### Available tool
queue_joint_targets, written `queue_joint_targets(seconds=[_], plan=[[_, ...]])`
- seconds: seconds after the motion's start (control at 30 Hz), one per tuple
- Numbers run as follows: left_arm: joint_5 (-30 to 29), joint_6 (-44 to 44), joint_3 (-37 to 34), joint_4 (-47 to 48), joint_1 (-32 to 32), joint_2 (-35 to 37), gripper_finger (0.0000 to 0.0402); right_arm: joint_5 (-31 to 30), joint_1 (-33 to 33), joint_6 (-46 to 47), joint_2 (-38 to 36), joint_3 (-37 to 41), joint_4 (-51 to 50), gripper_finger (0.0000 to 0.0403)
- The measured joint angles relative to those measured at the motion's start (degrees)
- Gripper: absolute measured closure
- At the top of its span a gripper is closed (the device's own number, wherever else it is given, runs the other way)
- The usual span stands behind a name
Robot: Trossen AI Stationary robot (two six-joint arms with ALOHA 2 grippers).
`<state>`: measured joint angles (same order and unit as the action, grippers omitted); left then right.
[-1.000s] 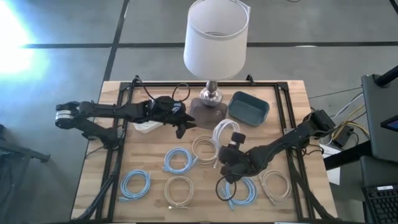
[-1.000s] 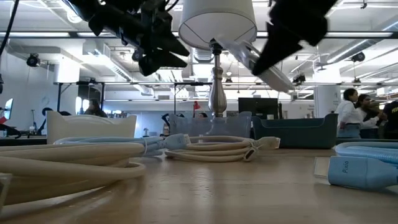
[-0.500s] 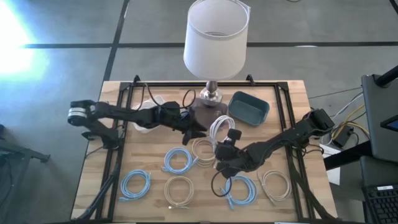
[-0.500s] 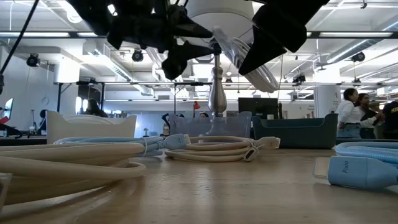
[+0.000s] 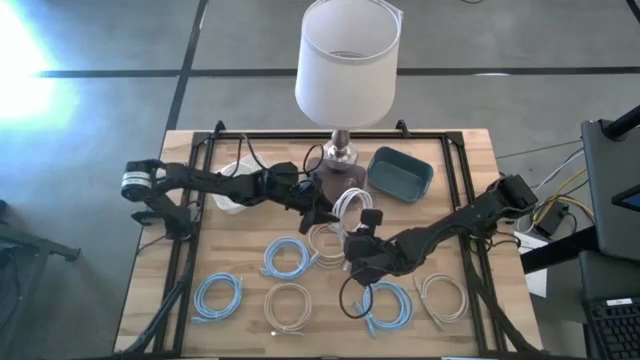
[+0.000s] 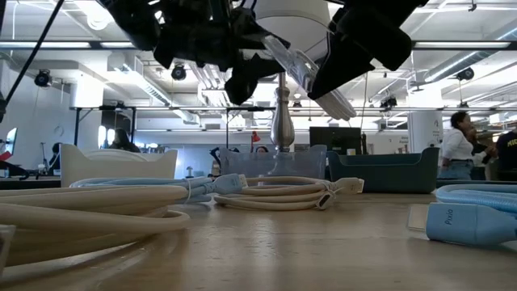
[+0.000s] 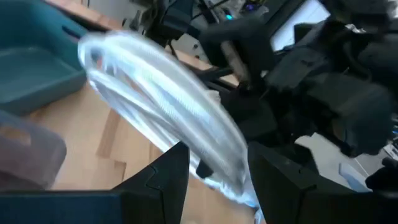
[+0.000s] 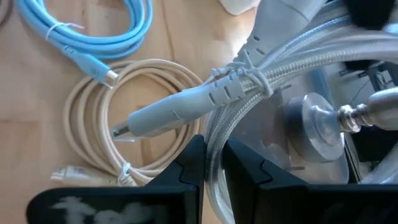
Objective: Sort HDMI cables
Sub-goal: Put the white HDMI cable into the white bin
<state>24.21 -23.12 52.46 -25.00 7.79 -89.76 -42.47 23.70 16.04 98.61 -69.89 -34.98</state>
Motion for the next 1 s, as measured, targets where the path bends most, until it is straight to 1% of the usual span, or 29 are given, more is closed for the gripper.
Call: queue_joint_targets(seconds=[0.17,0.37,0.47,0.57,0.7,0.77,0.83,1.0], plan=[[0.7,2.2,0.7,0.0,-0.1,0.0,0.0234,0.7,-0.2,-0.4,0.0,0.0,0.0,0.0365],[0.6,2.3,0.8,0.4,-0.1,-0.2,0.0241,0.8,-0.2,-0.3,0.0,0.0,0.5,0.0365],[0.6,2.4,0.8,1.3,-0.1,-0.2,0.0265,1.2,-0.1,-0.2,0.0,0.0,1.1,0.0364],[0.8,2.3,0.8,2.4,-0.1,-0.2,0.0303,1.3,-0.1,0.0,0.0,0.1,1.0,0.0359],[1.0,3.4,0.9,4.0,0.0,-0.1,0.0358,1.3,-0.2,1.1,0.0,0.2,0.8,0.0338],[0.9,3.9,0.9,4.4,0.0,-0.1,0.0377,1.3,-0.2,2.3,0.0,0.2,1.0,0.0324],[0.7,4.0,0.9,4.7,0.0,-0.2,0.0383,1.5,-0.1,3.6,0.0,0.1,1.4,0.0309],[-0.1,4.0,0.9,6.6,0.0,-0.1,0.0381,2.3,0.4,4.1,0.0,0.0,1.5,0.0275]])
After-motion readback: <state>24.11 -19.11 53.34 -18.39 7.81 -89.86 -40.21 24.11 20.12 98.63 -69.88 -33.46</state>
